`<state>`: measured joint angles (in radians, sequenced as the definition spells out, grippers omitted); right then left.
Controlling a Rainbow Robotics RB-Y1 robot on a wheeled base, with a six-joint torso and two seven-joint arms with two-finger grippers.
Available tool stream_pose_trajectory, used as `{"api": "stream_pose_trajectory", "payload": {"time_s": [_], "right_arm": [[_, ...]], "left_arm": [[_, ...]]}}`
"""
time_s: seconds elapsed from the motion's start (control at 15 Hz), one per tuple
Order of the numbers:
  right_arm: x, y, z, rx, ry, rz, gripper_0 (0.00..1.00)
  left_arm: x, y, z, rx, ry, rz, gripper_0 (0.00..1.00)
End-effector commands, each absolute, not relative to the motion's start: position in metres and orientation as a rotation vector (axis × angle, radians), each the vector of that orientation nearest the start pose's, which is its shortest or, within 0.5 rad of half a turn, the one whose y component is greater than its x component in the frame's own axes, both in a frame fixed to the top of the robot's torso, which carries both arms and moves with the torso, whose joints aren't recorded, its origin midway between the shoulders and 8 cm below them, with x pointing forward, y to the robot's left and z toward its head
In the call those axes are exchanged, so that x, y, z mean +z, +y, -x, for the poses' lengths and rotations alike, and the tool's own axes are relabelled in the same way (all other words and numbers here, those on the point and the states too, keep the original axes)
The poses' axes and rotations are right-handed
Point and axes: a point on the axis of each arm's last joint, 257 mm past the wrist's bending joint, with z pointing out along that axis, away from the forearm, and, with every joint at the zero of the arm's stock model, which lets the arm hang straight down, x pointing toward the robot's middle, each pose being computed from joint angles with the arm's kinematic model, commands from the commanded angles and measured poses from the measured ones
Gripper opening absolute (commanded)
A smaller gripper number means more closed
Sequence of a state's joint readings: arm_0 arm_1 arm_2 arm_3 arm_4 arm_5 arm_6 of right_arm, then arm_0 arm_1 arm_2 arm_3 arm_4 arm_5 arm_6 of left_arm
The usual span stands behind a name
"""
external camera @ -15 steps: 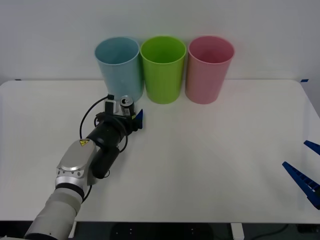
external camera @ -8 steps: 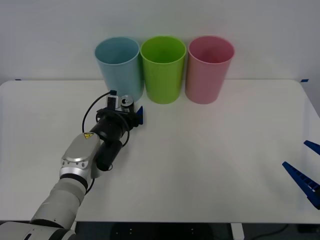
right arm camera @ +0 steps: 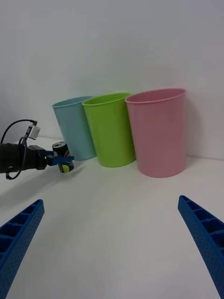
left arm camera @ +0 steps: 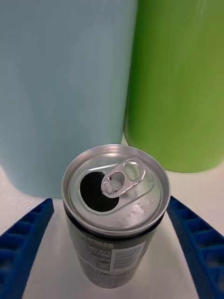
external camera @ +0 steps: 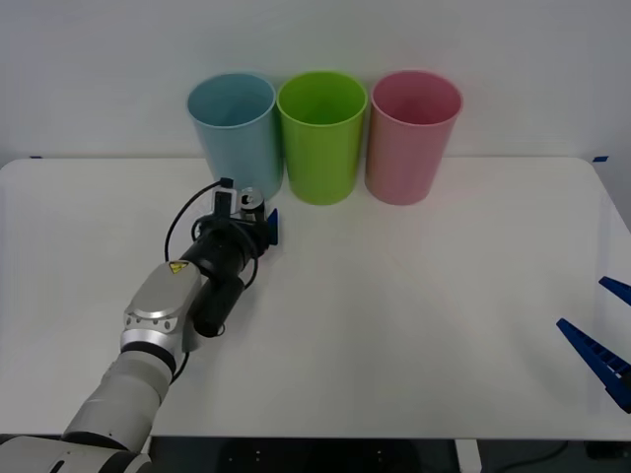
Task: Grasp the object on the table and drop it into the matching bin: aluminum can to the light blue bin, PET bottle to the pink bin.
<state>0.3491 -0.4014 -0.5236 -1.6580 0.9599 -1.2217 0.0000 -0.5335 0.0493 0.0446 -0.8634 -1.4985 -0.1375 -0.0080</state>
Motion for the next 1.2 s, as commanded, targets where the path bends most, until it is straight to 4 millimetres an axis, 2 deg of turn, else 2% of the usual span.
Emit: {"api": "stream_pose_trajectory", "payload": {"time_s": [0.07, 0.87, 1.2], "right_arm": [[-0.169, -0.330, -0.342, 0.567, 1.441, 0.465, 1.00], [-0.169, -0.330, -0.342, 0.567, 1.441, 0.465, 1.00], [-0.169, -0.330, -0.342, 0.567, 1.441, 0.465, 1.00]], "left_arm": [[-0.279, 0.134, -0.649, -0.190, 1.763, -0.194, 0.00], [-0.278, 0.116, -0.646, -0.253, 1.762, -0.184, 0.00], [-0.264, 0.127, -0.634, -0.310, 1.715, -0.184, 0.00]]}}
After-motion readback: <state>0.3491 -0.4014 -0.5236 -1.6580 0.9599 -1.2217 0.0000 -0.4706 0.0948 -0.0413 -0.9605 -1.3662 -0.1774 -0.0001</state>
